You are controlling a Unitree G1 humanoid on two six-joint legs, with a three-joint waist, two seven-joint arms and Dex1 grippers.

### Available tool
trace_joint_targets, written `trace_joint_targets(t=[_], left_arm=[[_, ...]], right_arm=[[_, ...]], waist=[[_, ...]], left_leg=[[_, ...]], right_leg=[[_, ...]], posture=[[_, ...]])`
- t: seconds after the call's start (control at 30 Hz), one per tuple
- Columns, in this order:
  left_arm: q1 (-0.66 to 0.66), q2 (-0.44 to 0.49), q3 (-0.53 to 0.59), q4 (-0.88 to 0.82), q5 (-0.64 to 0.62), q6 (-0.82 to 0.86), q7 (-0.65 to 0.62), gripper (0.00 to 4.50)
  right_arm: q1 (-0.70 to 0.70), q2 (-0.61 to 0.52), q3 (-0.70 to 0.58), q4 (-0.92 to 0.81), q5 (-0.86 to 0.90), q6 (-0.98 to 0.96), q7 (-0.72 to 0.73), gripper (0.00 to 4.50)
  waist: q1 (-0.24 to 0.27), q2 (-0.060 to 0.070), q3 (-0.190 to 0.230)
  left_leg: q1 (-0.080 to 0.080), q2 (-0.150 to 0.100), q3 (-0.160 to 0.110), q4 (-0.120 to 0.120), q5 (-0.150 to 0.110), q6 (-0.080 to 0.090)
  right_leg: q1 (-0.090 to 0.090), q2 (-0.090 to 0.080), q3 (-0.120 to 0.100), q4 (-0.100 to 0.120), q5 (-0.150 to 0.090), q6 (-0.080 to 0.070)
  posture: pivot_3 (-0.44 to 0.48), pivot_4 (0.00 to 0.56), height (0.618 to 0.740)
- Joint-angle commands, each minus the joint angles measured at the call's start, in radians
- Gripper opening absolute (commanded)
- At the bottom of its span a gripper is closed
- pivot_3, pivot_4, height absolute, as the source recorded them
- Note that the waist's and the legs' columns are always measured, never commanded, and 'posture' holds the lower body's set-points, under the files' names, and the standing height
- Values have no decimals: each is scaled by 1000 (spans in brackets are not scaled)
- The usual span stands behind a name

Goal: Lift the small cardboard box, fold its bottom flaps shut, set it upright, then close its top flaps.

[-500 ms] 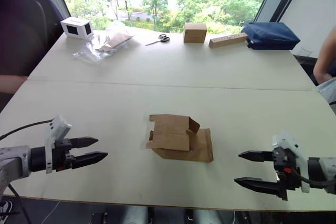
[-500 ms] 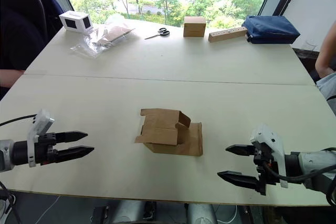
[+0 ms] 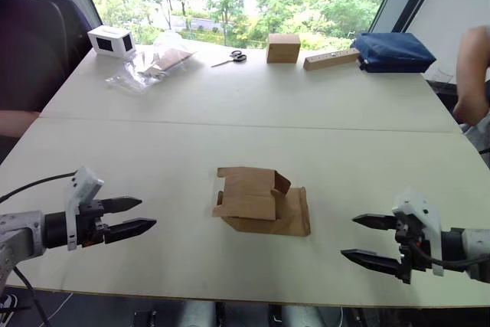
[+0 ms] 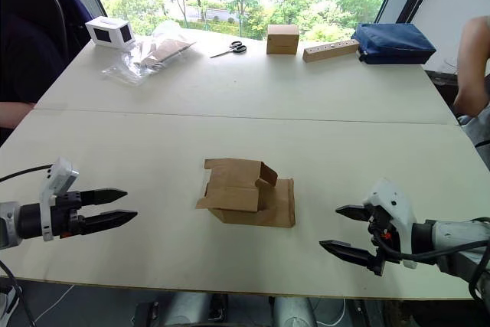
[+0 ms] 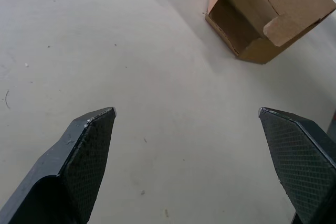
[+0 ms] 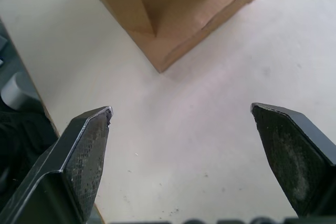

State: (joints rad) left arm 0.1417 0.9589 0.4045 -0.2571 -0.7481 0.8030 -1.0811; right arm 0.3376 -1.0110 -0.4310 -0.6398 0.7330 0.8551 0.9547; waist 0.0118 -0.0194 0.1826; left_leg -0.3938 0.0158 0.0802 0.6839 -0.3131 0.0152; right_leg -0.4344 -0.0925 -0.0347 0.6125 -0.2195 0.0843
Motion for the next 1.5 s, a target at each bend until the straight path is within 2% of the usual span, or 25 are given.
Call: trace_joint_targets(t=[0.03, 0.57, 0.77, 0.93, 1.07, 1.17, 1.3, 1.4, 1.5], left_arm=[[-16, 9, -23, 10, 58, -43, 19, 4487], [-44, 1, -16, -4, 51, -23, 22, 4487], [-188, 13, 25, 85, -62, 95, 19, 4487], [-305, 49, -8, 108, -152, 232, 0, 4487], [-524, -23, -130, 160, -284, 485, 47, 4487], [-618, -102, -209, 210, -279, 574, 105, 4487], [-676, -194, -296, 298, -252, 631, 130, 4487], [-699, -252, -317, 362, -241, 660, 158, 4487], [-703, -274, -339, 395, -231, 672, 148, 4487]], right_arm=[[-67, -18, 9, -7, 43, 45, -18, 4455], [-106, 0, 23, -13, 51, 46, -36, 4455], [-129, 8, -15, 10, 54, 28, -33, 4455], [-131, -1, -94, -43, 114, 62, -31, 4455], [-191, 16, -84, -157, 224, 99, -123, 4455], [-221, 9, -44, -223, 243, 111, -186, 4455], [-227, -21, -8, -286, 215, 109, -234, 4455], [-216, -33, 16, -315, 200, 105, -258, 4455], [-204, -37, 28, -336, 196, 105, -279, 4455]], waist=[[-1, 0, 0], [1, 0, 0], [2, 0, 0], [0, -1, 0], [3, -1, 0], [1, -1, -1], [-3, -3, 0], [-4, -3, 0], [0, -3, 0]], left_leg=[[0, 0, 0, 0, 0, 0], [1, 0, 0, 0, 0, 0], [1, 0, -1, 1, 0, 0], [1, 0, 0, 1, 0, 0], [3, 0, -1, 1, 1, 0], [4, 0, -3, 2, 1, -1], [3, 0, -2, 2, 1, -1], [3, 0, -2, 2, 1, -1], [3, 0, -3, 2, 1, -1]], right_leg=[[0, 0, 0, 0, 0, 0], [1, 0, 0, 1, 0, 0], [2, 2, 0, 1, 0, 0], [2, 3, 0, 1, 0, 0], [4, 4, 0, 1, 0, 1], [6, 4, 0, 1, 2, 4], [6, 5, 0, 2, 2, 5], [6, 5, 1, 1, 2, 4], [5, 5, 0, 2, 1, 3]], posture=[[0, 150, 740], [0, 150, 740], [0, 150, 740], [0, 150, 740], [0, 150, 740], [0, 150, 740], [0, 150, 740], [0, 150, 740], [0, 150, 740]])
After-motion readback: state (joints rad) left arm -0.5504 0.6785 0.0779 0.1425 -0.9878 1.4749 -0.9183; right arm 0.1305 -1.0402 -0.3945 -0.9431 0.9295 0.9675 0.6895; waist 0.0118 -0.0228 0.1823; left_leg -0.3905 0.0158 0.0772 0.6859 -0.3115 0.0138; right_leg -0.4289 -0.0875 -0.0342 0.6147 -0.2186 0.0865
